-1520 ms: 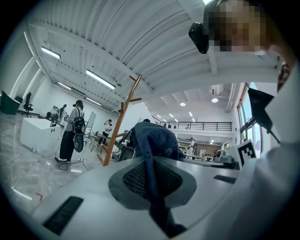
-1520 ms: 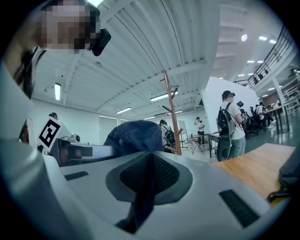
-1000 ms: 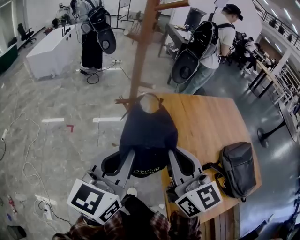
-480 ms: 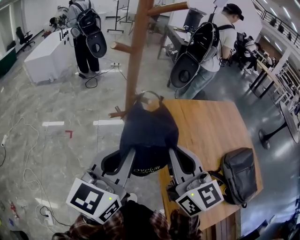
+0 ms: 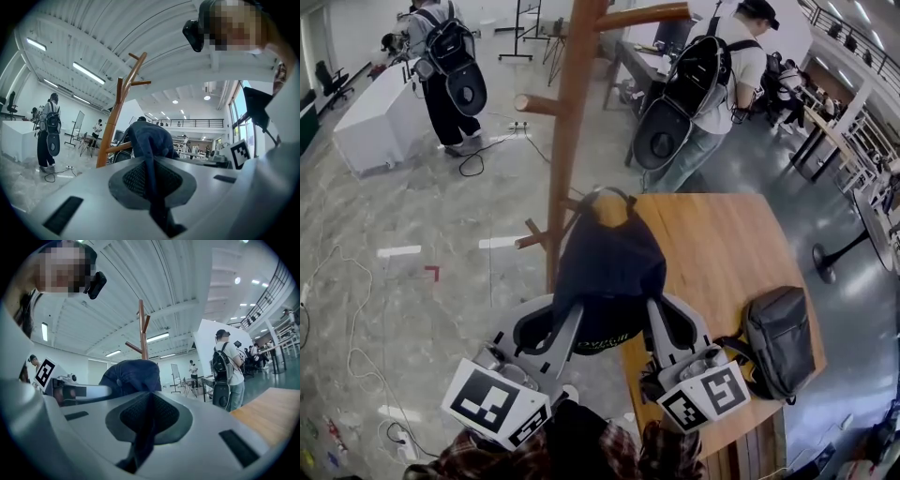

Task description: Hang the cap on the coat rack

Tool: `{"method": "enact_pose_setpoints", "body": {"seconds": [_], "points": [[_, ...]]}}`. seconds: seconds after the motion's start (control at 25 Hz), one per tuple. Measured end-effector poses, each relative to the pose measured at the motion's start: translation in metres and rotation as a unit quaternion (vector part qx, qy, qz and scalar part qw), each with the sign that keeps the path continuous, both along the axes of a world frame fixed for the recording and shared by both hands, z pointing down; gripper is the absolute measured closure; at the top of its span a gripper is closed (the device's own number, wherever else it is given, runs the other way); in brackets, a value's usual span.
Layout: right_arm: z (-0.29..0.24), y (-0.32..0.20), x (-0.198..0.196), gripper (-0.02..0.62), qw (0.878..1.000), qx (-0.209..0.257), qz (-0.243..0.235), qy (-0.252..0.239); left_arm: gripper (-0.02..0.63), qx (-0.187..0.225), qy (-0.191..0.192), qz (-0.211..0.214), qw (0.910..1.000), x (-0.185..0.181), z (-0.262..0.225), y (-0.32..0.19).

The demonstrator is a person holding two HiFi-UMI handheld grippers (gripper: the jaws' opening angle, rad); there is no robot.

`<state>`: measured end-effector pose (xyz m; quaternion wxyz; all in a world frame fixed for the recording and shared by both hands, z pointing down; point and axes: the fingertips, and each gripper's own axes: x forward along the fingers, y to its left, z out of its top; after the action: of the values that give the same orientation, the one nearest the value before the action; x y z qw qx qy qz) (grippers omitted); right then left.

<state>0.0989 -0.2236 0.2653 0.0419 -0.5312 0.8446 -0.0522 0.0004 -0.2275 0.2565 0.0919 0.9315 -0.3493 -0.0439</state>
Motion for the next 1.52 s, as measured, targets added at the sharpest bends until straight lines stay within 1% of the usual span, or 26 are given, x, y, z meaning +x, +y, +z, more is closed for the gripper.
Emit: {"method": "enact_pose_setpoints", "body": {"seconds": [0.24,0.64,0.84,1.0,1.36,1.44,1.52], "points": [[0.020,-0.015,0.005,0.577,1.000,-0.025,0.006,0.000,0.586,-0.024,-0.003,0.013,0.9996,0.005,0.019,-0.012],[0.052,-0.040,0.004,0.577,0.998,-0.060,-0.007,0.005,0.586,-0.059,-0.007,0.004,0.9982,0.005,0.052,-0.032],[0.073,-0.063,0.000,0.577,0.997,-0.076,-0.019,0.018,0.586,-0.071,-0.011,-0.017,0.9972,0.002,0.072,-0.047],[0.087,-0.080,-0.003,0.577,0.996,-0.085,-0.031,0.018,0.586,-0.083,-0.008,-0.039,0.9957,0.000,0.087,-0.060],[0.118,-0.112,-0.018,0.577,0.992,-0.113,-0.049,0.020,0.586,-0.102,-0.021,-0.073,0.9919,-0.013,0.119,-0.086],[0.125,-0.117,-0.020,0.577,0.991,-0.119,-0.051,0.019,0.586,-0.097,-0.027,-0.078,0.9918,-0.014,0.125,-0.090],[0.130,-0.125,-0.021,0.577,0.991,-0.122,-0.052,0.019,0.586,-0.084,-0.036,-0.085,0.9922,-0.015,0.126,-0.098]]}}
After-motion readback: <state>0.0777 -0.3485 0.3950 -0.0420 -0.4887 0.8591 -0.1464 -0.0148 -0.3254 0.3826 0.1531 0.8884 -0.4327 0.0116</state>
